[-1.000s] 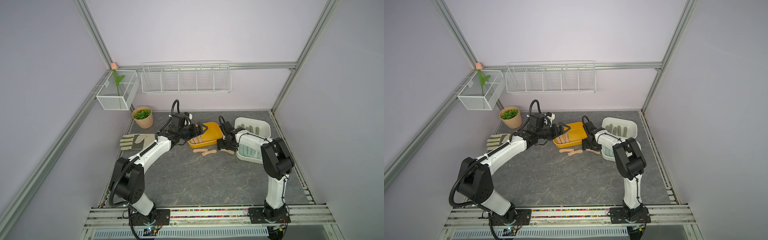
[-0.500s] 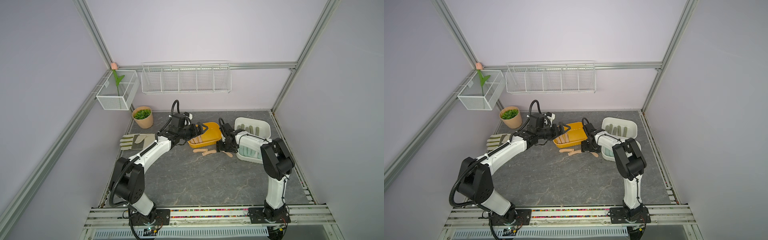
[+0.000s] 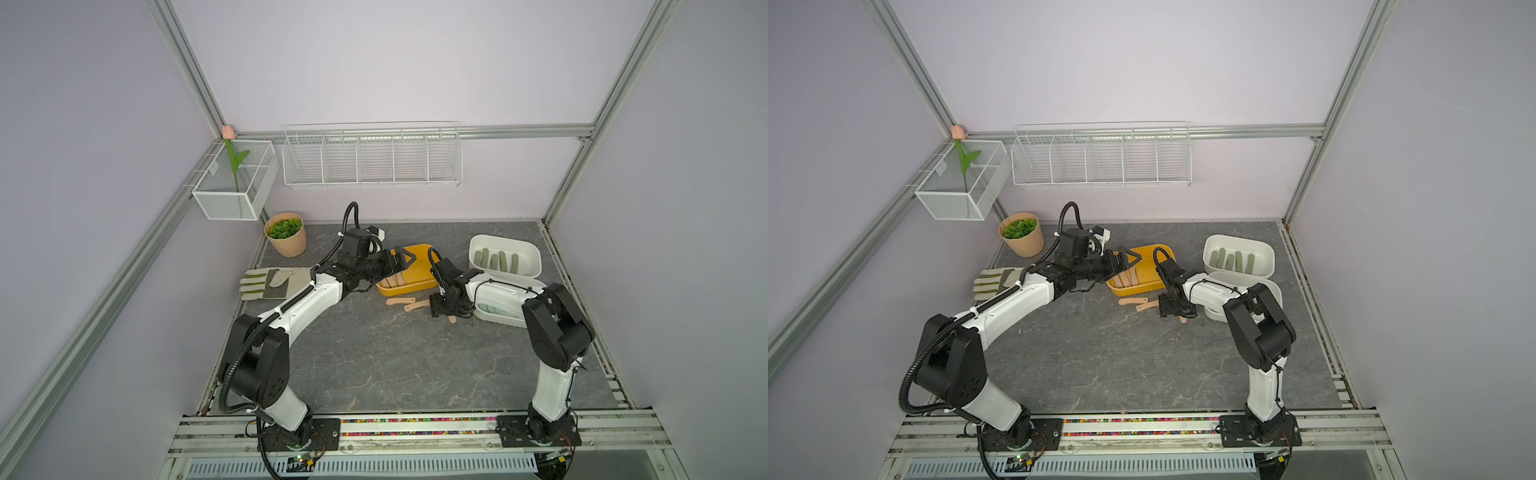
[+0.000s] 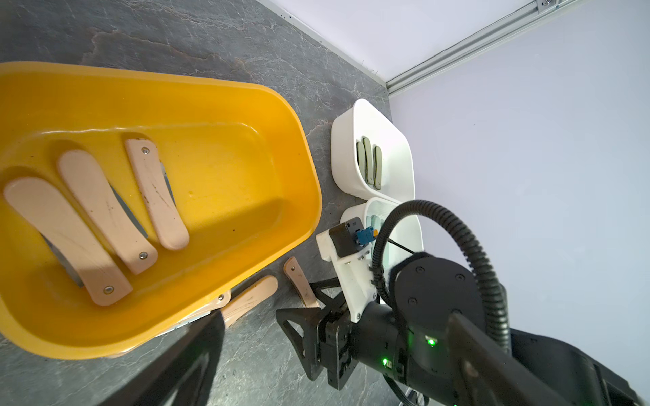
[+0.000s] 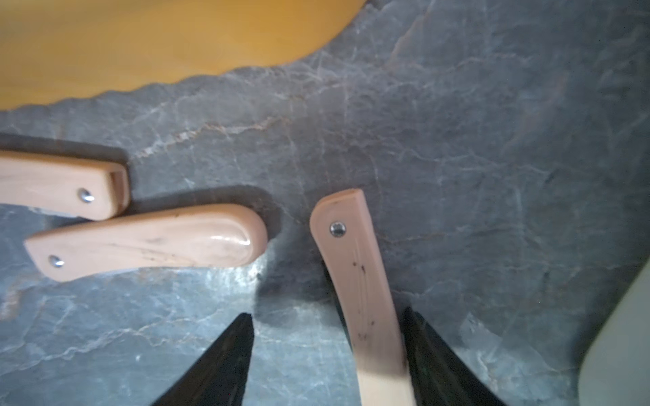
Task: Place the fruit knives into the storage box by color
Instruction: Pick up the fruit knife from the center of the board.
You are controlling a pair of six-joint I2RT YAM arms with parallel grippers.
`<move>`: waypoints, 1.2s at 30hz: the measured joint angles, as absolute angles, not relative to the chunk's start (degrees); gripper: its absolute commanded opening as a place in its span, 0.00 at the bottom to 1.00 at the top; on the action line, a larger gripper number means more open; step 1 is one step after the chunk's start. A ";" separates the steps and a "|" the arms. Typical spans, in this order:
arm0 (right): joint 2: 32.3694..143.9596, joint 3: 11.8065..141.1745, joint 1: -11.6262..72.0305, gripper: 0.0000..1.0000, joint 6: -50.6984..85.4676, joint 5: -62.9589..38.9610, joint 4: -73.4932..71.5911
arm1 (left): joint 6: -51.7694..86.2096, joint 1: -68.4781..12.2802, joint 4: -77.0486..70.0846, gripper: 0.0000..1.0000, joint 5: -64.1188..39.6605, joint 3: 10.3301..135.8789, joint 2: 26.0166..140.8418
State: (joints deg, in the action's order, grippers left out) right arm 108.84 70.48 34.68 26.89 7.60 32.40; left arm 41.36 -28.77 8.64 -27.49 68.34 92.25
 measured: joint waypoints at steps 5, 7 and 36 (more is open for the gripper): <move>107.77 68.45 35.40 0.62 27.00 10.76 32.42 | 41.39 -28.77 8.60 0.99 -27.49 67.99 92.20; 107.18 67.64 35.38 0.58 27.20 11.11 32.23 | 41.43 -28.77 8.60 0.99 -27.49 67.92 92.03; 99.48 59.70 33.41 0.23 26.57 10.90 32.23 | 46.89 -26.09 3.79 0.99 -29.65 59.66 85.56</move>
